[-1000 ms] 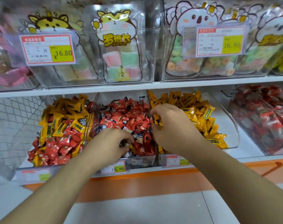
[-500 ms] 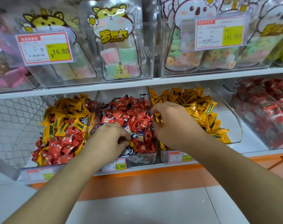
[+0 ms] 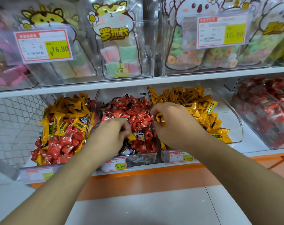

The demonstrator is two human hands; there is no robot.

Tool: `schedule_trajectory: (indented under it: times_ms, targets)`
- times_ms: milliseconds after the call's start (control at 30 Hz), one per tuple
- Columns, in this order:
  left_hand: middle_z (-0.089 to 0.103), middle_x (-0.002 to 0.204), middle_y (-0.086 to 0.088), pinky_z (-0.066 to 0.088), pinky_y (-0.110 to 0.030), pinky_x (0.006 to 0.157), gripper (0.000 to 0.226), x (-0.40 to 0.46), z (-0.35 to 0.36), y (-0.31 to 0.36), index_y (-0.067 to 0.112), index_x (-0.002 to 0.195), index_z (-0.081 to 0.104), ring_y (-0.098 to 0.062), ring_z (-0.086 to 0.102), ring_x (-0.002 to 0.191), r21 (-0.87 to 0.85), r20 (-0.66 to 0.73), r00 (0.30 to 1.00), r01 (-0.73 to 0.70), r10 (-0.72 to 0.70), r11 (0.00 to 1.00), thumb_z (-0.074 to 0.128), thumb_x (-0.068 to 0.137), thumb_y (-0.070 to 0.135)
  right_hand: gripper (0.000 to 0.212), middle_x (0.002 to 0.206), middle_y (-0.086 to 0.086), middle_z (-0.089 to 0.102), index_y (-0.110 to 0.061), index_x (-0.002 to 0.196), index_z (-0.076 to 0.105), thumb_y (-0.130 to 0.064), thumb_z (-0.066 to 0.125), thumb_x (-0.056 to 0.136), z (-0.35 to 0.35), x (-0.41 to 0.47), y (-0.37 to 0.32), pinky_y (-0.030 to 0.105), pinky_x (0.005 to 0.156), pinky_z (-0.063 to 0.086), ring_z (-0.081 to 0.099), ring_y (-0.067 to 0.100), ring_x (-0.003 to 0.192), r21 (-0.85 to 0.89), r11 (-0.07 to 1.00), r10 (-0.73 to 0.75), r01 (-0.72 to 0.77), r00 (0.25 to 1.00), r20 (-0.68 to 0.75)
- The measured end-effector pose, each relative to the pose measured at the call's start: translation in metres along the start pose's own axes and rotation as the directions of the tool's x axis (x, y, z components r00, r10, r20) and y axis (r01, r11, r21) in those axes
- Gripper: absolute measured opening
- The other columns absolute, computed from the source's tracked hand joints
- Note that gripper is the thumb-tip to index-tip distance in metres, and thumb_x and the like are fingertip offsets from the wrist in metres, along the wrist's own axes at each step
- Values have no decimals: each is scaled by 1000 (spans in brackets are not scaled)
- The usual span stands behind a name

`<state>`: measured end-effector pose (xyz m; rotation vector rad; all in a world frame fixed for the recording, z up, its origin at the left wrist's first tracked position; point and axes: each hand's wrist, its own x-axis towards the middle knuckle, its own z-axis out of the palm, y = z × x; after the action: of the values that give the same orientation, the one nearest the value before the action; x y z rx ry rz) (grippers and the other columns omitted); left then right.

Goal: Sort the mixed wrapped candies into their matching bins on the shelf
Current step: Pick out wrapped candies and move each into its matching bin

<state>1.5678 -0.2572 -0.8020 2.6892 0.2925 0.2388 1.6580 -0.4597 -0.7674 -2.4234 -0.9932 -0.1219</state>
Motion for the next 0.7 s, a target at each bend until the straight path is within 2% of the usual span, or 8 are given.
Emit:
schedule_trajectory:
  times_ms: [67, 167, 233, 333, 433, 533, 567, 700]
  targets:
    - [65, 87, 18, 44, -13, 63, 14, 0, -13, 3, 33, 92, 62, 1, 62, 77, -113, -103, 993, 47, -58, 993, 64, 101, 22, 34, 128, 0, 63, -19, 127, 65, -7, 61, 95, 1, 1, -2, 34, 96, 54, 58, 19, 120, 20, 1000, 0, 0, 1000, 13]
    - [68, 91, 15, 51, -24, 76, 13, -2, -25, 10, 33, 92, 64, -1, 63, 89, -324, -219, 967, 51, -127, 945, 66, 99, 23, 39, 134, -2, 62, -21, 131, 63, -6, 59, 95, 2, -2, -9, 23, 97, 46, 55, 16, 127, 83, 997, 2, -5, 999, 36]
    - [70, 90, 11, 51, -25, 76, 11, -5, -29, 19, 32, 93, 67, -4, 65, 87, -462, -240, 954, 51, -181, 885, 68, 98, 22, 39, 135, -5, 62, -22, 134, 61, -16, 65, 96, 2, -5, -17, 24, 101, 46, 54, 13, 127, 129, 991, -26, 23, 999, 20]
    - [74, 85, 7, 46, -12, 67, 8, -11, -31, 36, 30, 94, 70, 0, 66, 79, -600, -226, 948, 47, -225, 799, 70, 98, 23, 42, 121, -10, 66, -24, 130, 62, -34, 76, 92, 0, -8, -28, 25, 99, 49, 58, 7, 116, 171, 983, -68, 71, 997, -22]
    - [76, 84, 9, 44, -18, 68, 3, -14, -34, 42, 29, 95, 72, 2, 65, 74, -649, -189, 958, 44, -217, 760, 71, 97, 26, 26, 96, -17, 65, -26, 113, 65, -29, 79, 90, -5, -9, -30, 22, 83, 55, 62, 3, 93, 194, 980, -34, 43, 998, -52]
    - [74, 89, 7, 53, -18, 71, 6, -10, -38, 27, 27, 94, 70, -2, 67, 82, -591, -191, 963, 44, -192, 805, 75, 94, 23, 20, 92, -16, 64, -27, 110, 65, -23, 74, 93, -19, -5, -15, 12, 68, 48, 61, 2, 84, 144, 987, 91, -72, 987, -133]
    - [73, 89, 8, 54, -16, 73, 9, -9, -38, 19, 28, 93, 70, -2, 67, 84, -522, -195, 964, 54, -181, 852, 76, 93, 22, 23, 97, -12, 66, -24, 117, 65, -24, 71, 94, -24, -4, -6, 16, 68, 48, 62, 6, 87, 99, 985, 154, -139, 976, -157]
    - [67, 81, 17, 39, -5, 56, 14, -8, -23, -4, 34, 87, 69, 3, 62, 74, -167, -125, 980, 133, -155, 977, 76, 92, 22, 44, 118, 13, 60, -11, 134, 59, -26, 65, 93, -34, 0, 17, 36, 85, 46, 56, 35, 113, -106, 935, 315, -339, 929, -194]
